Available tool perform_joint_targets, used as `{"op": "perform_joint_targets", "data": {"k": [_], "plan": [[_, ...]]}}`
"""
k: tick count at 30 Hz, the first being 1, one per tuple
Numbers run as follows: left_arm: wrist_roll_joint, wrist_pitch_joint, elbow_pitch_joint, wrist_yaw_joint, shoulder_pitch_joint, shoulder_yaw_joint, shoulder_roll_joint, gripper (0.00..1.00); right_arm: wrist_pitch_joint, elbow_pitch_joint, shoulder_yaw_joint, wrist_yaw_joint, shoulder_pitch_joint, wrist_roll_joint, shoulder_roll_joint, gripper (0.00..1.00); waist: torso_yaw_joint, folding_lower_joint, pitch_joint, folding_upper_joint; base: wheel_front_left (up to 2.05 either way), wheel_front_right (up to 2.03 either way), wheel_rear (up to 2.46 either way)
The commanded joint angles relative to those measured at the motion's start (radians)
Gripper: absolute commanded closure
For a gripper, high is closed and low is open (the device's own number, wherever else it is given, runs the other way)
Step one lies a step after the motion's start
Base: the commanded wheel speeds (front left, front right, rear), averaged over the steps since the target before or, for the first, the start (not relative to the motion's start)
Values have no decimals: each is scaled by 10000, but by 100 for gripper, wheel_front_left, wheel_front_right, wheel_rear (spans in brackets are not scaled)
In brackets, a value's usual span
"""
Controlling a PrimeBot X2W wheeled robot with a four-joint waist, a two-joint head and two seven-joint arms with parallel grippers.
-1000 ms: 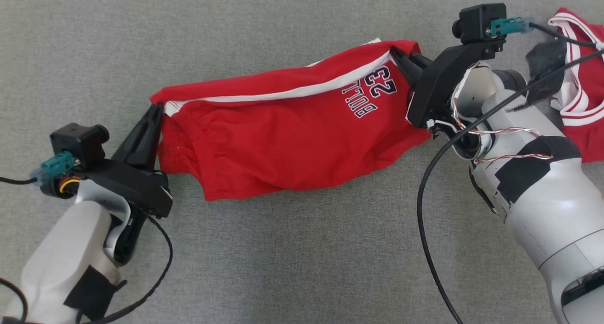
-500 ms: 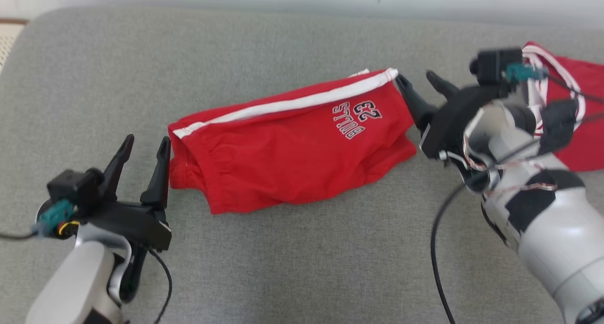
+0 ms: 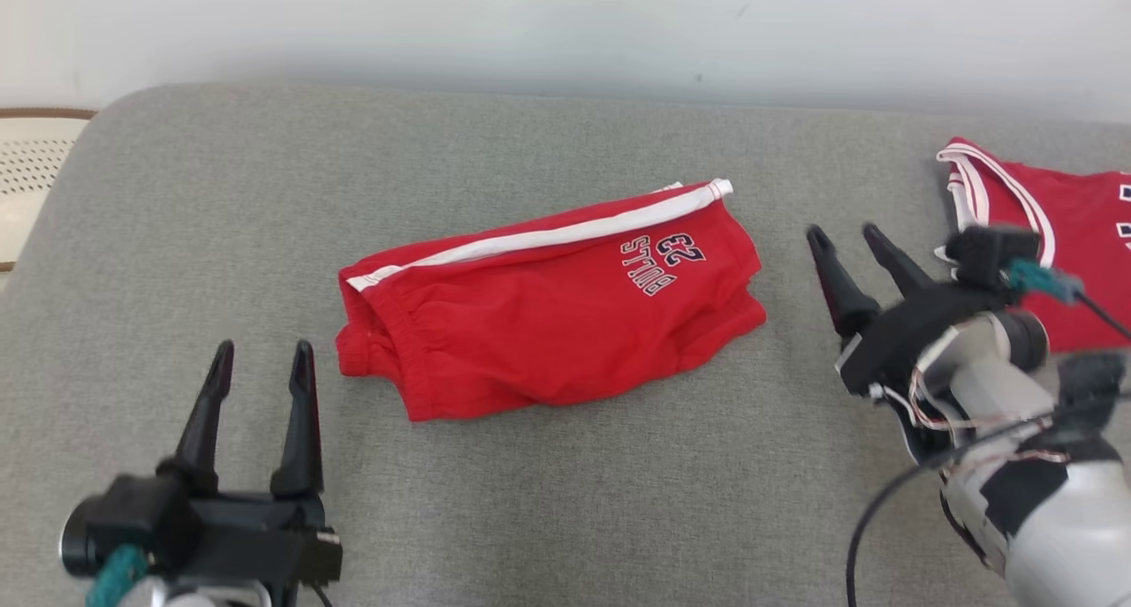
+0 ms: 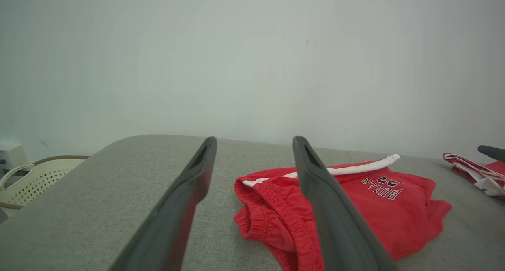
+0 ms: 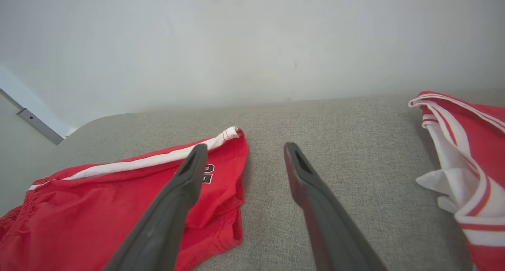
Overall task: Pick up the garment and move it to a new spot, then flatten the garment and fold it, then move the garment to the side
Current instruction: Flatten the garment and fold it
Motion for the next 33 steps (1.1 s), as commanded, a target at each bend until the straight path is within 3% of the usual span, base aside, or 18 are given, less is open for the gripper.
{"op": "perform_joint_targets", "data": {"k": [1,7,18,33], "plan": [[294,-37,-223,73,325,116,-90,0,-153,-34,-120,-6,271,-96,-56,0,53,2,-67,1,0,0,0],[1337,-38,-1075,408,1491,774,-890,0,-531,-285,-928,-7,1481,-623,11,0,198,2,-283,1,0,0,0],[1761,-39,-1170,-175,1969,1133,-1565,0,67,-107,-2150,-7,1668,-1246,570,0,735,2,-378,1,0,0,0],[1770,-39,-752,-588,1605,1049,-1907,0,815,2914,-3239,-7,241,-2716,1376,0,1818,2,173,1,0,0,0]]}}
